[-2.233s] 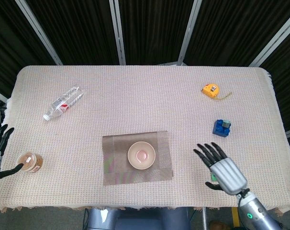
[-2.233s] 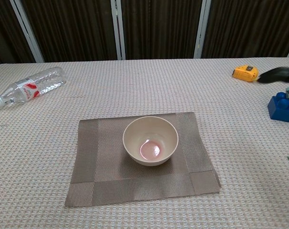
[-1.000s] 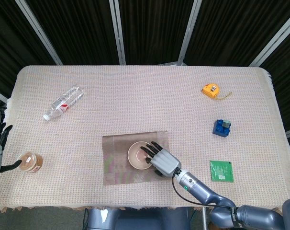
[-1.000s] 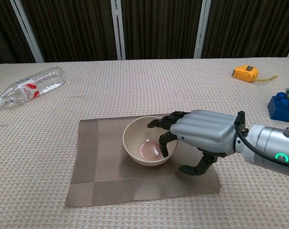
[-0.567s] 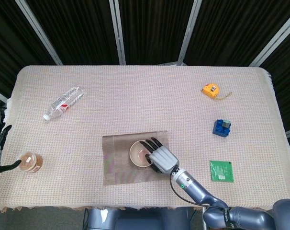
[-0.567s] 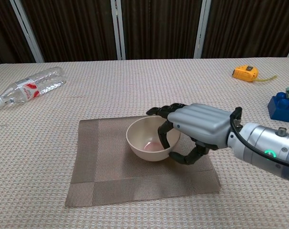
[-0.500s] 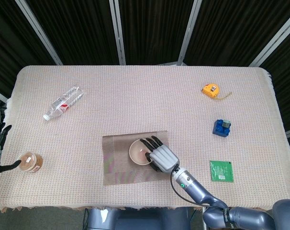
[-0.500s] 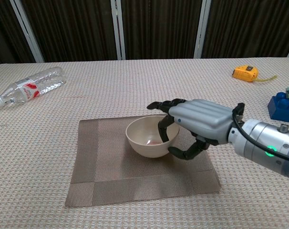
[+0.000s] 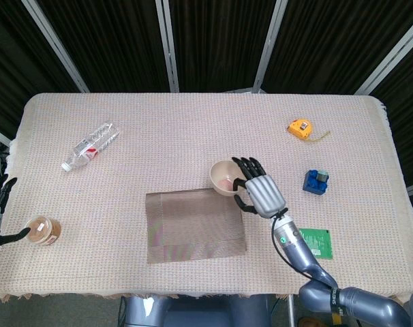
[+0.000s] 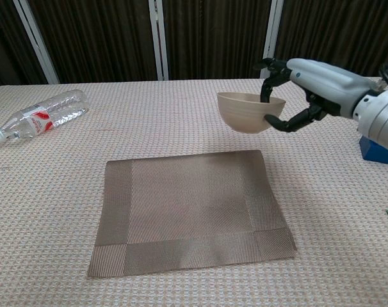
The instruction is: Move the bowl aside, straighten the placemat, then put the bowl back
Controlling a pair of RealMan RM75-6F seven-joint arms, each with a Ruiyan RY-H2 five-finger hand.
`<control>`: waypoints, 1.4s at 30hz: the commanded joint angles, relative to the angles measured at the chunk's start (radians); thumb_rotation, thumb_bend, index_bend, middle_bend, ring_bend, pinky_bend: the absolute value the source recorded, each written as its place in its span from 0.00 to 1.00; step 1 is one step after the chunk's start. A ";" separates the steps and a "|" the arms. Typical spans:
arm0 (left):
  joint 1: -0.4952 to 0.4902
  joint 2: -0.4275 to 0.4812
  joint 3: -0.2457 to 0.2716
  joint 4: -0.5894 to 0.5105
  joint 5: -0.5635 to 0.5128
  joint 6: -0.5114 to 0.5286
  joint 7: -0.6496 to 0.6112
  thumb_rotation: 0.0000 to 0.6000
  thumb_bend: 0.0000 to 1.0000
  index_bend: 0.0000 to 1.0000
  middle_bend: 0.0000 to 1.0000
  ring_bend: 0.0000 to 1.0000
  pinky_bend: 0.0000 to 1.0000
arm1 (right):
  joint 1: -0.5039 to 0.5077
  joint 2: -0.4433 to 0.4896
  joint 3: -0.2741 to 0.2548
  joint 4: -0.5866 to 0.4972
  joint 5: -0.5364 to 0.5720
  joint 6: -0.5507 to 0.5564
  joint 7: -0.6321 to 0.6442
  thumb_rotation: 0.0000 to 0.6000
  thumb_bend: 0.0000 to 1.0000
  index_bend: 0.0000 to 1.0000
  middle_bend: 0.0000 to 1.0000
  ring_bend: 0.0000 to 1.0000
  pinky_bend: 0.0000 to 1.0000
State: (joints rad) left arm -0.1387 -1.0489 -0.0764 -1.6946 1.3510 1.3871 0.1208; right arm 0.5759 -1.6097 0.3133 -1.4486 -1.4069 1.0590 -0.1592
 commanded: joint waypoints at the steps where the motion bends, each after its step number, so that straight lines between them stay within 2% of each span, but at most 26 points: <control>1: -0.004 -0.004 0.000 0.003 -0.004 -0.006 0.006 1.00 0.01 0.00 0.00 0.00 0.00 | 0.023 0.008 0.060 0.093 0.075 -0.013 0.002 1.00 0.44 0.68 0.03 0.00 0.00; 6: -0.006 -0.009 -0.004 0.005 -0.012 -0.008 0.013 1.00 0.01 0.00 0.00 0.00 0.00 | 0.069 -0.018 0.086 0.257 0.150 -0.072 -0.033 1.00 0.44 0.68 0.03 0.00 0.00; 9: -0.007 -0.011 -0.006 0.005 -0.019 -0.008 0.017 1.00 0.01 0.00 0.00 0.00 0.00 | 0.096 -0.051 0.078 0.379 0.176 -0.109 -0.048 1.00 0.44 0.68 0.04 0.00 0.00; 15: -0.006 -0.014 -0.009 0.005 -0.030 -0.008 0.024 1.00 0.01 0.00 0.00 0.00 0.00 | 0.119 -0.114 0.059 0.532 0.206 -0.155 -0.018 1.00 0.44 0.68 0.05 0.00 0.00; 17: -0.006 -0.016 -0.009 0.006 -0.035 -0.010 0.025 1.00 0.01 0.00 0.00 0.00 0.00 | 0.123 -0.132 0.052 0.568 0.206 -0.160 -0.003 1.00 0.42 0.65 0.05 0.00 0.00; 18: -0.006 -0.017 -0.010 0.005 -0.038 -0.011 0.025 1.00 0.01 0.00 0.00 0.00 0.00 | 0.126 -0.143 0.048 0.588 0.205 -0.162 0.007 1.00 0.39 0.60 0.04 0.00 0.00; 20: -0.006 -0.018 -0.010 0.006 -0.039 -0.010 0.027 1.00 0.01 0.00 0.00 0.00 0.00 | 0.127 -0.158 0.042 0.614 0.200 -0.156 0.021 1.00 0.15 0.33 0.01 0.00 0.00; 21: -0.005 -0.018 -0.010 0.005 -0.039 -0.009 0.027 1.00 0.01 0.00 0.00 0.00 0.00 | 0.127 -0.163 0.038 0.624 0.196 -0.151 0.031 1.00 0.08 0.23 0.00 0.00 0.00; 22: -0.005 -0.018 -0.010 0.004 -0.038 -0.008 0.027 1.00 0.01 0.00 0.00 0.00 0.00 | 0.125 -0.164 0.035 0.627 0.193 -0.147 0.043 1.00 0.01 0.10 0.00 0.00 0.00; 23: -0.005 -0.018 -0.010 0.004 -0.038 -0.008 0.027 1.00 0.01 0.00 0.00 0.00 0.00 | 0.123 -0.163 0.034 0.625 0.192 -0.145 0.049 1.00 0.00 0.04 0.00 0.00 0.00; 25: -0.005 -0.018 -0.008 0.004 -0.035 -0.008 0.027 1.00 0.01 0.00 0.00 0.00 0.00 | 0.111 -0.140 0.027 0.592 0.181 -0.133 0.075 1.00 0.00 0.00 0.00 0.00 0.00; 29: -0.004 -0.015 -0.006 0.001 -0.023 -0.004 0.015 1.00 0.01 0.00 0.00 0.00 0.00 | 0.075 -0.077 0.014 0.505 0.142 -0.063 0.108 1.00 0.00 0.00 0.00 0.00 0.00; 36: -0.009 -0.008 0.020 0.020 0.138 0.040 -0.094 1.00 0.02 0.00 0.00 0.00 0.00 | -0.073 0.125 -0.039 0.230 0.039 0.136 0.195 1.00 0.00 0.00 0.00 0.00 0.00; 42: -0.059 -0.032 0.089 0.065 0.381 0.046 -0.182 1.00 0.09 0.20 0.00 0.00 0.00 | -0.245 0.360 -0.125 -0.078 -0.036 0.298 0.227 1.00 0.00 0.00 0.00 0.00 0.00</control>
State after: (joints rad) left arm -0.1665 -1.0653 -0.0317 -1.6600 1.6091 1.4214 -0.0031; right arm 0.4500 -1.4016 0.2546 -1.3508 -1.3782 1.2414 0.0351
